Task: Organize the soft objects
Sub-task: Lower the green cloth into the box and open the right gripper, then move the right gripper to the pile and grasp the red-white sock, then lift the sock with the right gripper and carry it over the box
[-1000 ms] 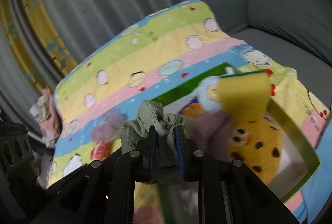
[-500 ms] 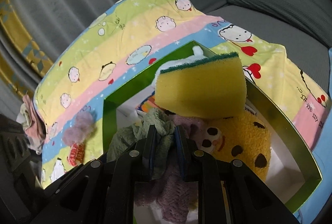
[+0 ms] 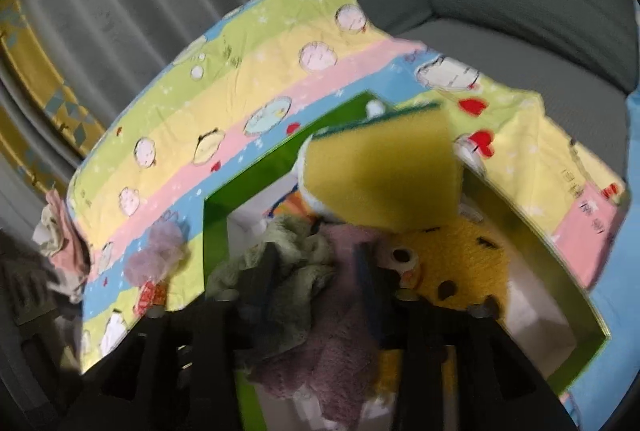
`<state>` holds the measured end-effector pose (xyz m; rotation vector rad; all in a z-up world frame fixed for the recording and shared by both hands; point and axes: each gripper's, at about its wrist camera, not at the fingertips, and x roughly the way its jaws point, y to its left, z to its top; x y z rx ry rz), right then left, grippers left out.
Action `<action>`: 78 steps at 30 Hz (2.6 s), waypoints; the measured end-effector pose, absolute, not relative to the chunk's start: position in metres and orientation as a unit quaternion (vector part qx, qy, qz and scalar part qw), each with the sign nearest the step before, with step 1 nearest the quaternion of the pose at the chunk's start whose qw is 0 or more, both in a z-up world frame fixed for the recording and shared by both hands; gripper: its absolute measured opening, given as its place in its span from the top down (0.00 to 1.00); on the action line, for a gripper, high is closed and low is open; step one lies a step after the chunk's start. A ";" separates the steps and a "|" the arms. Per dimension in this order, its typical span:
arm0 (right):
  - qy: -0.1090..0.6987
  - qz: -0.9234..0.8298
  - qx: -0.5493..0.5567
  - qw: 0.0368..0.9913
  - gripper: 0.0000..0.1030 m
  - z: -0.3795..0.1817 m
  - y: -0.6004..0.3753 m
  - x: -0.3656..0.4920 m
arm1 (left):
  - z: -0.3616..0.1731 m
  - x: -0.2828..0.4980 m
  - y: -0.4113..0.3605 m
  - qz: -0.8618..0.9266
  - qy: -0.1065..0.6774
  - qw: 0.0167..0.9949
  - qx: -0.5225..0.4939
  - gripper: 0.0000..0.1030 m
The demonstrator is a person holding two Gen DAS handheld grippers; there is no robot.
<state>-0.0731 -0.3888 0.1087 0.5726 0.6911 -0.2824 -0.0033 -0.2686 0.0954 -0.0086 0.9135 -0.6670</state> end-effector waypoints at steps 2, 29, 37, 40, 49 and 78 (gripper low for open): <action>0.309 -0.154 0.265 0.900 0.15 0.115 -0.390 -0.079 | 0.104 -0.009 -0.260 -0.315 0.418 0.852 -0.009 0.20; 0.305 0.038 0.232 0.923 0.07 0.130 -0.265 -0.066 | 0.052 -0.050 0.048 -0.073 0.440 0.891 -0.088 0.12; 0.403 0.064 0.244 0.880 0.07 0.088 -0.189 0.005 | 0.049 -0.037 0.066 -0.049 0.445 0.886 -0.123 0.12; 0.424 0.049 0.222 0.877 0.16 0.078 -0.162 0.035 | 0.049 -0.038 0.072 -0.046 0.449 0.883 -0.130 0.12; 0.476 -0.014 0.158 0.865 0.53 0.043 -0.122 0.099 | 0.054 -0.034 0.089 -0.035 0.448 0.880 -0.155 0.12; 0.486 0.113 0.186 0.847 0.35 0.070 -0.152 -0.049 | 0.053 -0.053 0.063 -0.109 0.456 0.866 -0.176 0.12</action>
